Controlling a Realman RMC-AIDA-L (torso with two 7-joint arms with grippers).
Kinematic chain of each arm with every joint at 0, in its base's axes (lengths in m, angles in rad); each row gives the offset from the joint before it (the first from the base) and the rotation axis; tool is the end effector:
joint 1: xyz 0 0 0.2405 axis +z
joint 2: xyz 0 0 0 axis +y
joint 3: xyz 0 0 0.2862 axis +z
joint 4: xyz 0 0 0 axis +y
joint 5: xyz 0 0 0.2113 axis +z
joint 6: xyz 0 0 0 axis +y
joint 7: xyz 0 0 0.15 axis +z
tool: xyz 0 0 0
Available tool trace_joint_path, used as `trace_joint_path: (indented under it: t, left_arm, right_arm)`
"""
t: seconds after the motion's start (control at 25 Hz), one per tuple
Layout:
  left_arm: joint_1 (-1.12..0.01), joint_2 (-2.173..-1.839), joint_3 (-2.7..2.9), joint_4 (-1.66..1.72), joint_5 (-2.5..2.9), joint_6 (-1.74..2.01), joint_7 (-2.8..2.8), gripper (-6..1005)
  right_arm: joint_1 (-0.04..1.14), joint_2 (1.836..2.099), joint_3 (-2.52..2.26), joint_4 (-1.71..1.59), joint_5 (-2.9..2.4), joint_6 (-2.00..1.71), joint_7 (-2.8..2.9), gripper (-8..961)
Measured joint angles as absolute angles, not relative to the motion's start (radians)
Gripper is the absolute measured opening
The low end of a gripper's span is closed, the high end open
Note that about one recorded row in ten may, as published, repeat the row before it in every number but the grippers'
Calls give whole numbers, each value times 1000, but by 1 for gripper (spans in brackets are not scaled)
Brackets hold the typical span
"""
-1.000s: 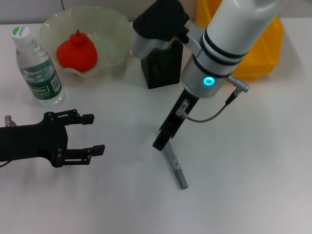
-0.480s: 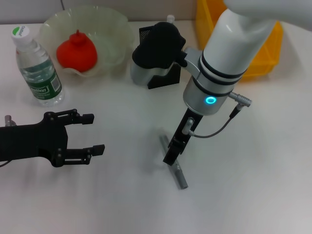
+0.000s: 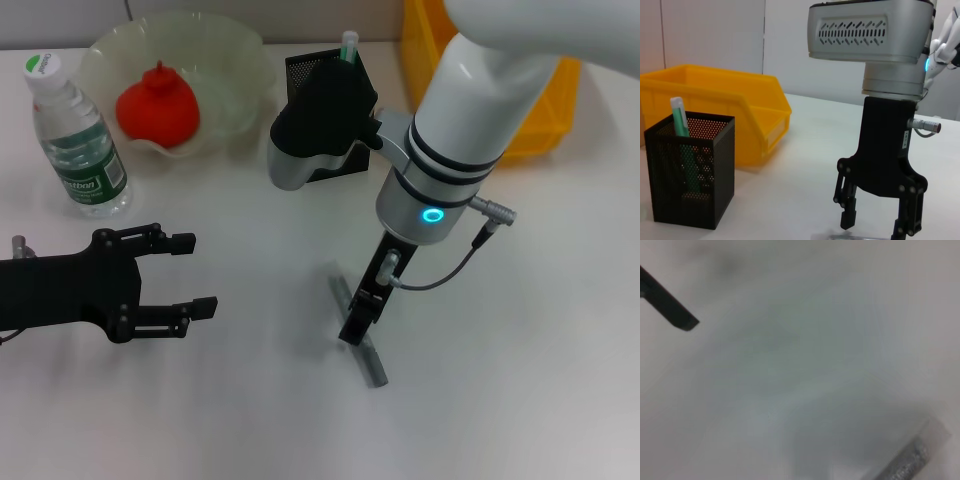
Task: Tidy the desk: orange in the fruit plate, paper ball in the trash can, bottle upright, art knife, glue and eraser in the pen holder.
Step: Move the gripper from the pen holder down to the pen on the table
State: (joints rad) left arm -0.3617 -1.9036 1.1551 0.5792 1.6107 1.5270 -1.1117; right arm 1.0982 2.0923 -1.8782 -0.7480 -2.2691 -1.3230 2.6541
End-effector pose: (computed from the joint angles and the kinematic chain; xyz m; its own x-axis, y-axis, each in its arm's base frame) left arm -0.3309 0.3016 0.0005 0.8854 0.1844 0.4268 0.2840 -0.9414 -0.1822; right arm 0.1239 0.3780 -0.1427 0.7480 -0.4314 0.5044 -0.3803 -0.9014 -0.2069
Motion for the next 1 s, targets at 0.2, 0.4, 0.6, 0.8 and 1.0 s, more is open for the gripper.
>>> trace_joint_path:
  t: [0.2,0.4,0.6,0.8,1.0]
  left_arm:
    - [-362,-1904,1155,578,1611,1525,-1111,825]
    - [-362,-1904,1155,580,1611,1525,-1110,825]
    - [-361,-1905,1155,580,1611,1525,-1111,825]
    - [-359,-1905,1155,579,1611,1525,-1111,825]
    - [-359,-1905,1155,577,1611,1528,-1111,825]
  right_arm:
    - [1097,2092,-1881,-748,-2243,-1314,2654,716]
    - [1098,2092,-1919,-747,-2241,-1310,2660,708]
    - [1095,2092,-1925,-746,-2241,-1302,2662,686]
    - [1093,2092,-1925,-743,-2241,-1301,2662,623]
    - [1093,2092,-1925,-741,-2245,-1301,2663,429]
